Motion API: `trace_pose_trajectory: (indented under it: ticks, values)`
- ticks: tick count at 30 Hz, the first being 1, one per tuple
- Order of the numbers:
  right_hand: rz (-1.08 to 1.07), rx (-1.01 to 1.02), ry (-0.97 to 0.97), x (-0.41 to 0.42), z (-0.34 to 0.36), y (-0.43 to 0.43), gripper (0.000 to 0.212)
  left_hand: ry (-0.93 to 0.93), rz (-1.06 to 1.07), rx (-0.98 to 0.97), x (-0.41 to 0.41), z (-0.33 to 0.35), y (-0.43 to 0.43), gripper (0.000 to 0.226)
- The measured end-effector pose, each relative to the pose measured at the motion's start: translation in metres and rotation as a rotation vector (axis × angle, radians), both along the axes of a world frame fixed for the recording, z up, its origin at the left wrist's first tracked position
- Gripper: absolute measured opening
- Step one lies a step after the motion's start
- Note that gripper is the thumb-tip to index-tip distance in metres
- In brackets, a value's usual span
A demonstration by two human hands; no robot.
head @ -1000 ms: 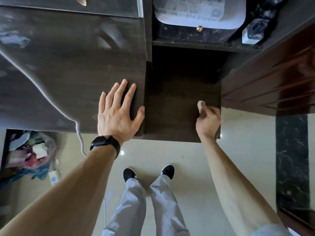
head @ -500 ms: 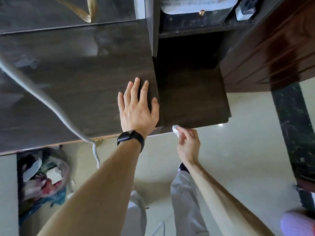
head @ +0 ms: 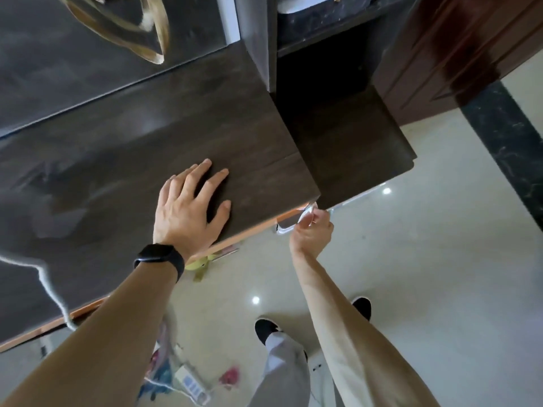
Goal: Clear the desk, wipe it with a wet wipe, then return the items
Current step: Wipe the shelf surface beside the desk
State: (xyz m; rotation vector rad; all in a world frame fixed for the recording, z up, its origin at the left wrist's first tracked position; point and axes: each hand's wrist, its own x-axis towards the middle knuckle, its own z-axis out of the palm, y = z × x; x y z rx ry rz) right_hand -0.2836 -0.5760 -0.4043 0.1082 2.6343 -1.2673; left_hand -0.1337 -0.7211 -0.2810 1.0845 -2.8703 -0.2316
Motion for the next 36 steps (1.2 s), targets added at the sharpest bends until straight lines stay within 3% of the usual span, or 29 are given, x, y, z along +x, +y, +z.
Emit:
trace_pose_trajectory:
  ticks: [6, 14, 16, 19, 20, 23, 30, 34, 36]
  values:
    - [-0.066, -0.002, -0.057, 0.012, 0.003, -0.010, 0.018, 0.024, 0.002, -0.015, -0.002, -0.003, -0.002, 0.055]
    - [0.154, 0.030, 0.029, 0.027, 0.014, 0.005, 0.011, -0.008, -0.003, -0.015, -0.003, -0.002, -0.002, 0.055]
    - [0.355, 0.046, -0.008, 0.031, 0.019, 0.012, 0.018, -0.020, -0.001, -0.014, -0.004, -0.001, -0.002, 0.055]
    - [0.864, 0.060, -0.123, 0.048, 0.014, 0.027, 0.024, -0.032, -0.001, 0.004, -0.005, 0.001, -0.002, 0.056]
    - [0.895, 0.049, -0.164, 0.055, 0.010, 0.032, 0.027, -0.034, 0.001, 0.003, -0.004, 0.001, -0.001, 0.056]
    - [0.673, -0.018, -0.203, 0.067, 0.004, 0.046, 0.030, -0.017, 0.003, -0.003, -0.003, 0.001, 0.000, 0.056]
    - [0.159, -0.045, 0.120, 0.008, 0.016, 0.026, 0.019, -0.027, 0.004, 0.005, -0.004, 0.001, -0.001, 0.056]
    - [0.064, -0.021, 0.062, 0.016, 0.008, 0.006, 0.018, 0.002, -0.006, -0.028, -0.003, -0.003, -0.001, 0.055]
    - [0.231, -0.014, 0.031, 0.033, 0.012, 0.008, 0.018, 0.013, -0.006, -0.029, -0.004, -0.002, -0.002, 0.055]
